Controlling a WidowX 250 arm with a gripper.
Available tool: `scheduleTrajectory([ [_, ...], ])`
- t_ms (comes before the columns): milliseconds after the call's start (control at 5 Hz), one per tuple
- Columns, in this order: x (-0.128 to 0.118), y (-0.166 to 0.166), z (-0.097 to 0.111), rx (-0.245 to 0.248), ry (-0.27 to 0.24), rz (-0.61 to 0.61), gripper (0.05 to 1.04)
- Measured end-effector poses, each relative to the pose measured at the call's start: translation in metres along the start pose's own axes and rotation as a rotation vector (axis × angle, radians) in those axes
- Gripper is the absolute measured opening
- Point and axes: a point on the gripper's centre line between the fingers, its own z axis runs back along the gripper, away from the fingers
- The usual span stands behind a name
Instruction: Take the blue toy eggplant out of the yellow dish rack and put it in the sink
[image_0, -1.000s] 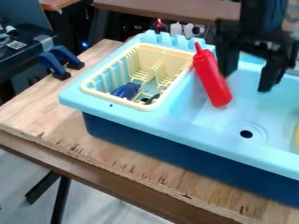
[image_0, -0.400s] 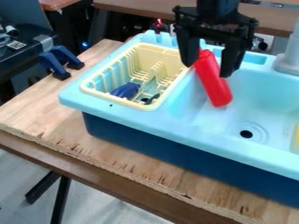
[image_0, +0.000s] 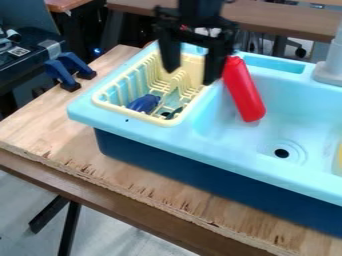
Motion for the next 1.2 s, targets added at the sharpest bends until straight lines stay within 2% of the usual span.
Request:
scheduleTrajectory([
  [200, -0.005, 0.029, -0.001, -0.001, 0.010, 0.065, 1.002],
  [400, -0.007, 0.046, -0.003, 0.000, 0.008, 0.077, 1.002],
  [600, -0.006, 0.061, -0.010, 0.006, -0.016, 0.070, 1.002],
  [800, -0.002, 0.071, -0.016, 0.014, -0.055, 0.077, 1.002],
  [1000, 0.006, 0.074, -0.021, 0.055, -0.077, 0.091, 1.002],
  [1200, 0.013, 0.073, -0.038, 0.051, -0.057, 0.121, 1.002],
])
